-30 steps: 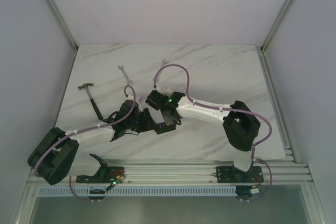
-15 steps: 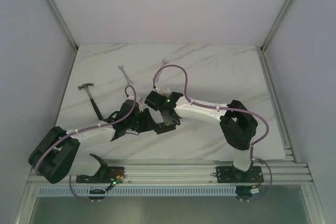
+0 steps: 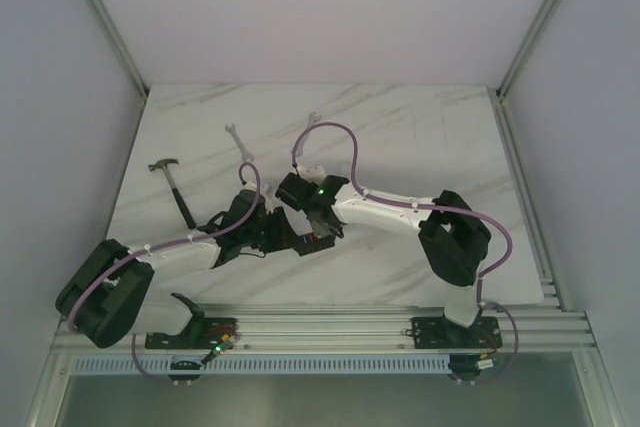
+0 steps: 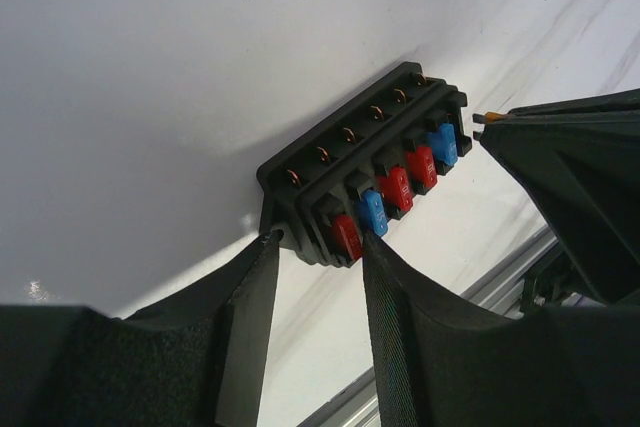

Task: Snap on the fuse box
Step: Install the fuse at the fuse box base.

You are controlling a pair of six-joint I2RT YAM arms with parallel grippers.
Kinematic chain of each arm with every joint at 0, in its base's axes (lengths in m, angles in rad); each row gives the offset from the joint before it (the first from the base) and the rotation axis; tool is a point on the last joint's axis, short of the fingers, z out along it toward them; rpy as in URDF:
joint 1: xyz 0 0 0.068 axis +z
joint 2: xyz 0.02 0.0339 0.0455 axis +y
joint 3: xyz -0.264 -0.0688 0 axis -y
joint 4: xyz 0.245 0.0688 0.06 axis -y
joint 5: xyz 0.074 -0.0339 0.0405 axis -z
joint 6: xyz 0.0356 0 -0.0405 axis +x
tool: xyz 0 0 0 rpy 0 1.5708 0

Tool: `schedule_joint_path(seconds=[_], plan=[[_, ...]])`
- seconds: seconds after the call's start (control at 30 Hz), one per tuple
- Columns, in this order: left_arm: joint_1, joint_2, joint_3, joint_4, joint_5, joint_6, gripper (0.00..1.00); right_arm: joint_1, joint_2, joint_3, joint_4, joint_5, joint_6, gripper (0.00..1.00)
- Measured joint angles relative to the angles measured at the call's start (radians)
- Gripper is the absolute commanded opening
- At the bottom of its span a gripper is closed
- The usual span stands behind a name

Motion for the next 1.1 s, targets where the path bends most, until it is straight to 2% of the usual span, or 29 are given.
schedule_joint_path(seconds=[1.1], plan=[[0.000, 0.003, 0.000, 0.002, 0.003, -0.004, 0.47, 0.000, 0.009, 0.000, 0.034, -0.008, -0.011, 0.00]])
